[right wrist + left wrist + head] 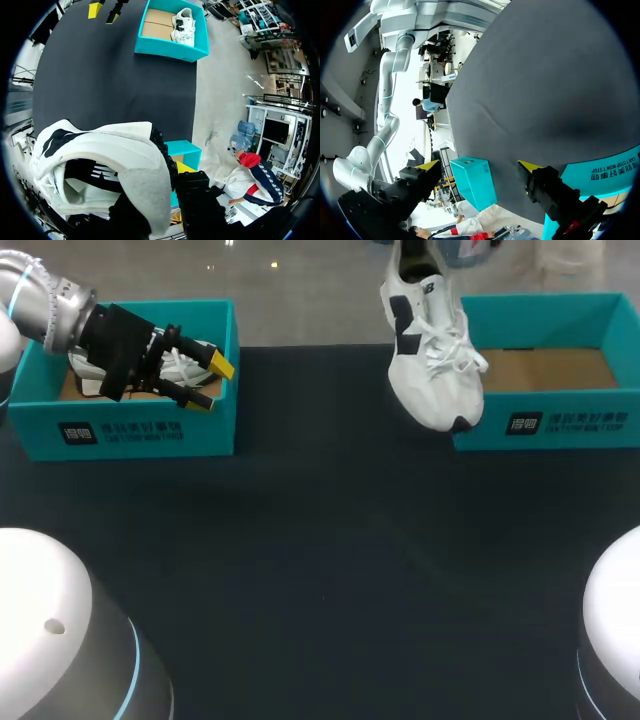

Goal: Take the shoe out of the shoebox, open the shoe tongue, remove and reinsert the insole, then place the shoe into the shoebox

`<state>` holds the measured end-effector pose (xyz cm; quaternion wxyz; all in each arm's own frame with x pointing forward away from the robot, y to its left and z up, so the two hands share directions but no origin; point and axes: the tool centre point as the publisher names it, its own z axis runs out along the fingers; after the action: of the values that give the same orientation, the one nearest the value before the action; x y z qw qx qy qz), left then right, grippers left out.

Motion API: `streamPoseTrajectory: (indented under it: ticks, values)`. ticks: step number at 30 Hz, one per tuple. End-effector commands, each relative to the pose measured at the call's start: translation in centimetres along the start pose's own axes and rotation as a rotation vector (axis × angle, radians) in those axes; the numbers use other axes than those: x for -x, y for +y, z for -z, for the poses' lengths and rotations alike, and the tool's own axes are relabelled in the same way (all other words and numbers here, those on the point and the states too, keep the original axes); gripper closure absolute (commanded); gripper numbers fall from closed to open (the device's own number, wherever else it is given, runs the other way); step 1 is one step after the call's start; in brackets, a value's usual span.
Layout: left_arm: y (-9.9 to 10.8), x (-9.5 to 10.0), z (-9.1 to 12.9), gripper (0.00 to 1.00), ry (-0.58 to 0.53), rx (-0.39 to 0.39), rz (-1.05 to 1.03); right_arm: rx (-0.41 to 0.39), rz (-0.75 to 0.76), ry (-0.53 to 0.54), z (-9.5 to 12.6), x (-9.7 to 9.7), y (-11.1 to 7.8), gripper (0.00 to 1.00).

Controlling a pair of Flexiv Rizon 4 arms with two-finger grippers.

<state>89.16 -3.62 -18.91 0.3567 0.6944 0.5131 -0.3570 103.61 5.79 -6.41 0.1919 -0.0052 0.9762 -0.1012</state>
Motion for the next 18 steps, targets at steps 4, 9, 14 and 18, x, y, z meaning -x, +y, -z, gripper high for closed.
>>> streamPoseTrajectory:
  ticks: [4, 9, 14, 18]
  values:
    - [-0.1, 0.1, 0.0, 0.00, 0.004, 0.000, 0.000, 0.003, -0.016, -0.021, -2.0, 1.8, -6.2, 1.00]
    - [-0.1, 0.1, 0.0, 0.00, 0.004, 0.000, 0.000, -0.001, 0.010, 0.022, -3.6, 2.4, -9.3, 1.00]
    - [-0.1, 0.1, 0.0, 0.00, 0.004, 0.000, 0.000, 0.026, 0.004, 0.090, -5.0, 2.1, -12.1, 1.00]
    - [-0.1, 0.1, 0.0, 0.00, 0.004, 0.000, 0.000, 0.017, -0.027, 0.100, -5.1, 2.1, -12.6, 1.00]
